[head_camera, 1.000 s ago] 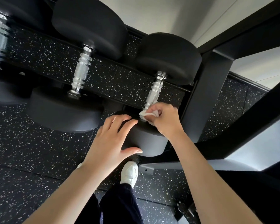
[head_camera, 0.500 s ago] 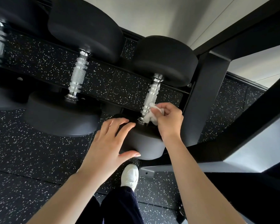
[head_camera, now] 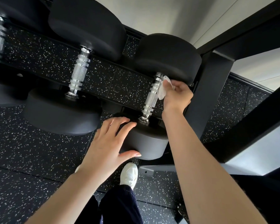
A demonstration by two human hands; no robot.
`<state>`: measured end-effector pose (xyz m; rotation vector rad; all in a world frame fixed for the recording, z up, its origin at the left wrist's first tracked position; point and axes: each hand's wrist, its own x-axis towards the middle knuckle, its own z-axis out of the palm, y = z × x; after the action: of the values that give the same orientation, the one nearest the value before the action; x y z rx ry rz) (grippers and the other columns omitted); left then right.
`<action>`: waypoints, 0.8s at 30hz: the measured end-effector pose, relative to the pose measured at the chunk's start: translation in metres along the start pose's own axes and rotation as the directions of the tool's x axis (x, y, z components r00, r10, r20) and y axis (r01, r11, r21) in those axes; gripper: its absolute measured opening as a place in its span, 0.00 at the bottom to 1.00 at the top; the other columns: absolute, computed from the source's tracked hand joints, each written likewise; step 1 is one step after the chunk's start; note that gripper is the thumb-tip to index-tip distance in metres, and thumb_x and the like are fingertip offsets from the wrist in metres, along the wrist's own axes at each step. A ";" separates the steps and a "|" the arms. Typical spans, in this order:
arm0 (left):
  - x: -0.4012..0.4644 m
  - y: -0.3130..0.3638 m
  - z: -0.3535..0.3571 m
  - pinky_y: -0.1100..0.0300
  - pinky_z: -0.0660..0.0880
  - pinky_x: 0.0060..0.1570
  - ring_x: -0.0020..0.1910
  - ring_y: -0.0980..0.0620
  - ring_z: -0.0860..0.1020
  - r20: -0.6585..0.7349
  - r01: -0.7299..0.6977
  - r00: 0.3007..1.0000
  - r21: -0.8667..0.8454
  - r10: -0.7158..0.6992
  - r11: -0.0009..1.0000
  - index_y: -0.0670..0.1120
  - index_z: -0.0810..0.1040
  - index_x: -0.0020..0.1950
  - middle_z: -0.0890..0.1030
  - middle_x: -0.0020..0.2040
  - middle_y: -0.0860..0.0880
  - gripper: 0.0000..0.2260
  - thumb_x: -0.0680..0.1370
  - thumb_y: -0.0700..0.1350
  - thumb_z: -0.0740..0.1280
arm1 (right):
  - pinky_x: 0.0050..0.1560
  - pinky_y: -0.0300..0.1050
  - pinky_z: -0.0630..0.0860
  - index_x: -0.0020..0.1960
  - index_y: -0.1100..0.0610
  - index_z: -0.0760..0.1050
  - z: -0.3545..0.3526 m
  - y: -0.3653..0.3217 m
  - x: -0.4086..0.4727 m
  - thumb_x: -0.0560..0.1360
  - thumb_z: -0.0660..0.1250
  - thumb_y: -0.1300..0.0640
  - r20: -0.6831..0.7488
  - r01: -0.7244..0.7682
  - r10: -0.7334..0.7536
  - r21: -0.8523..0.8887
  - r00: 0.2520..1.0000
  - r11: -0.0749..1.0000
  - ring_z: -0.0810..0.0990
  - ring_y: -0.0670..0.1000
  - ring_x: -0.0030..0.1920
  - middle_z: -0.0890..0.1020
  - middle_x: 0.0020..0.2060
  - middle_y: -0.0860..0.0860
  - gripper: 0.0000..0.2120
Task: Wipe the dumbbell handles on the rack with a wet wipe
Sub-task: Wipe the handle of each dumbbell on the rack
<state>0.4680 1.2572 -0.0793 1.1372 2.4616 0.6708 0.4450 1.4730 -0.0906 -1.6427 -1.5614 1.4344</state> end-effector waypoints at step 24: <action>0.000 -0.004 0.002 0.45 0.74 0.57 0.63 0.46 0.68 0.006 -0.012 1.000 -0.006 0.012 1.000 0.49 0.69 0.68 0.70 0.65 0.50 0.32 0.69 0.66 0.61 | 0.45 0.44 0.80 0.59 0.68 0.73 -0.030 0.038 -0.008 0.78 0.53 0.71 0.649 -0.259 0.208 -0.017 0.732 0.966 0.83 0.53 0.43 0.82 0.45 0.59 0.14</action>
<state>0.4666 1.2557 -0.0835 1.1505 2.4484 0.6763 0.4890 1.4652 -0.1094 -1.3998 -1.6327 2.3619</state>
